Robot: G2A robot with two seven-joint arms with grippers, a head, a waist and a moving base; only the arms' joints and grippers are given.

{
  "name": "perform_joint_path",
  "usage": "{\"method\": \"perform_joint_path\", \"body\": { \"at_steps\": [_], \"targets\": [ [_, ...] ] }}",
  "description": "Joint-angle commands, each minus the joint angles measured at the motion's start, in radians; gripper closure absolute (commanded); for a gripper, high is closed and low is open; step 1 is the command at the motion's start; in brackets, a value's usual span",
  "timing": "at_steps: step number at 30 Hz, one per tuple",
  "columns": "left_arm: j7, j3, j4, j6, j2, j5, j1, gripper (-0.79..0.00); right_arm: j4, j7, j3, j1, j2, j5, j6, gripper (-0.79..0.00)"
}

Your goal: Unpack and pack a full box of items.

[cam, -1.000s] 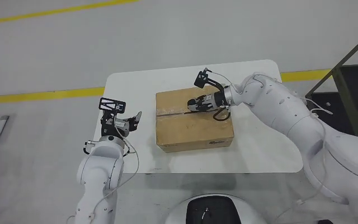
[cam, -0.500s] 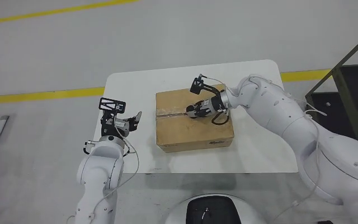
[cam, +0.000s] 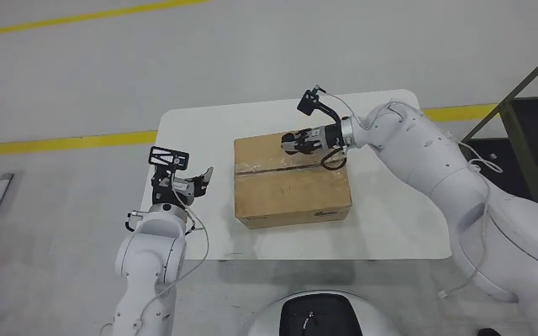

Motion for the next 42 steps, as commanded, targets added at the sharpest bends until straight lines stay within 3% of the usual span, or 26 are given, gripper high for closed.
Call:
{"method": "perform_joint_path", "body": {
  "at_steps": [1,9,21,32,42],
  "targets": [
    [0.000,0.000,0.000,0.000,0.000,0.000,0.000,-0.785,-0.031,-0.009,0.004,-0.006,-0.007,0.006,0.001,0.000],
    [0.000,0.000,0.000,0.000,0.000,0.000,0.000,-0.785,-0.110,-0.018,-0.028,-0.015,-0.078,-0.015,0.027,0.000],
    [0.000,0.000,0.000,0.000,0.000,0.000,0.000,-0.785,0.054,0.045,-0.054,-0.022,-0.186,0.023,0.096,0.000],
    [0.000,0.000,0.000,0.000,0.000,0.000,0.000,-0.785,0.139,0.065,-0.027,-0.029,-0.226,0.052,0.183,0.000],
    [0.000,0.000,0.000,0.000,0.000,0.000,0.000,-0.785,0.199,0.161,0.008,-0.018,-0.225,0.076,0.236,0.000]
  ]
}}
